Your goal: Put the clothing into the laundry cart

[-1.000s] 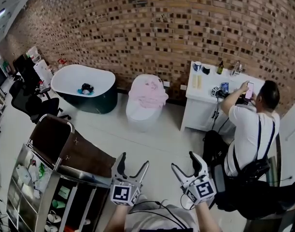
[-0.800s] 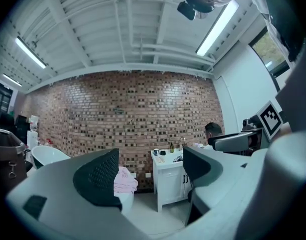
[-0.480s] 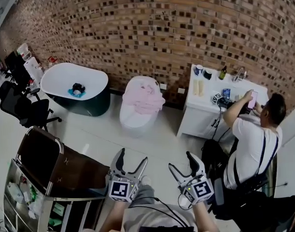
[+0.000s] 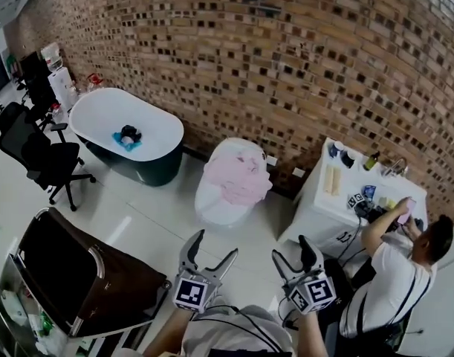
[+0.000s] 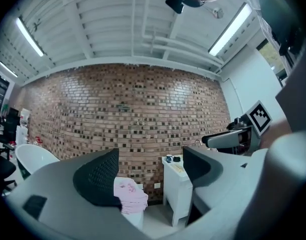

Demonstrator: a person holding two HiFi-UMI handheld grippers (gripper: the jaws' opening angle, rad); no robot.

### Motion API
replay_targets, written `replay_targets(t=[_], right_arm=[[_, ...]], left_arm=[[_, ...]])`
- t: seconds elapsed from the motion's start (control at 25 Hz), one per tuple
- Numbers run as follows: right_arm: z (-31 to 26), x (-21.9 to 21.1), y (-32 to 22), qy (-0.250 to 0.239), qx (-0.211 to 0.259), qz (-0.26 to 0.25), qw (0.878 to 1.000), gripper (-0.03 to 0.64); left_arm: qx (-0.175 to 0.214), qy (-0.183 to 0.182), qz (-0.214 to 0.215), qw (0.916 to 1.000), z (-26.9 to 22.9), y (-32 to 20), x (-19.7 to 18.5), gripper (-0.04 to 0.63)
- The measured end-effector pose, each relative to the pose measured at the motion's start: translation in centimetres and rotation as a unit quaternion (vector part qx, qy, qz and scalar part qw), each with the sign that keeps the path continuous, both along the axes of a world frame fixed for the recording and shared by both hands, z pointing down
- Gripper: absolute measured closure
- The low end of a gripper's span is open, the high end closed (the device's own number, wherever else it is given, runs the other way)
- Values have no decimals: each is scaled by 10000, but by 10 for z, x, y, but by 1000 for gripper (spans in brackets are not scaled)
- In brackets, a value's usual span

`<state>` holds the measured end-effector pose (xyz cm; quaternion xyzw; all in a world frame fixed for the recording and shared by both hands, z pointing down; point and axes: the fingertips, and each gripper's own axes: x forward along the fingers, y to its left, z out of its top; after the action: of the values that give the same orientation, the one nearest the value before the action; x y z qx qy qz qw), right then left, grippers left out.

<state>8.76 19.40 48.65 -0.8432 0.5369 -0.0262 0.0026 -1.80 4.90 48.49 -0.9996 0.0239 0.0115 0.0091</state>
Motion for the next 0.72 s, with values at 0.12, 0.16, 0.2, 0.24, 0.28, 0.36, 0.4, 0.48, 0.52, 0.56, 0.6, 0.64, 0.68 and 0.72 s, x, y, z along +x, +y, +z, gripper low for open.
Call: replay_targets(t=[0.12, 0.16, 0.2, 0.24, 0.28, 0.36, 0.4, 0.48, 0.52, 0.56, 0.6, 0.64, 0.68, 0.72], right_arm=[[3, 26, -23, -108, -43, -8, 9999, 245], [6, 33, -29, -152, -54, -26, 9999, 245], [10, 40, -37, -202, -65, -64, 9998, 245], [14, 47, -45, -256, -79, -128, 9996, 245], [19, 54, -54, -310, -95, -213, 9992, 245], [31, 67, -73, -400, -123, -408, 9983, 245], [36, 76, -83, -433, -126, -498, 9977, 245], [43, 100, -104, -456, -106, -664, 9967, 245], [45, 115, -114, -414, -107, -752, 9962, 245], [46, 130, -124, -314, -128, -840, 9959, 245], [48, 146, -132, -169, -171, -917, 9955, 245], [49, 163, -138, -22, -217, -977, 9950, 245], [50, 181, -143, 79, -241, -1025, 9944, 245], [50, 198, -148, 114, -230, -1068, 9939, 245]], left_arm=[[-225, -61, -159, 9996, 2, -25, 15, 200], [-271, -107, -206, 9994, 5, -32, 21, 199], [-261, -162, -235, 9993, 10, -39, 28, 200], [-221, -218, -256, 9992, 14, -46, 36, 199], [-203, -268, -291, 9990, 18, -53, 45, 199], [-285, -344, -433, 9981, 21, -66, 62, 199], [-307, -379, -507, 9975, 23, -73, 71, 199], [-246, -468, -631, 9966, 32, -90, 93, 199], [-193, -532, -684, 9961, 38, -99, 106, 199], [-149, -598, -737, 9954, 45, -108, 119, 199], [-98, -644, -789, 9948, 52, -116, 133, 199], [-59, -655, -838, 9943, 58, -122, 146, 199], [-61, -643, -871, 9941, 58, -125, 162, 199], [-118, -628, -878, 9941, 53, -126, 179, 199]])
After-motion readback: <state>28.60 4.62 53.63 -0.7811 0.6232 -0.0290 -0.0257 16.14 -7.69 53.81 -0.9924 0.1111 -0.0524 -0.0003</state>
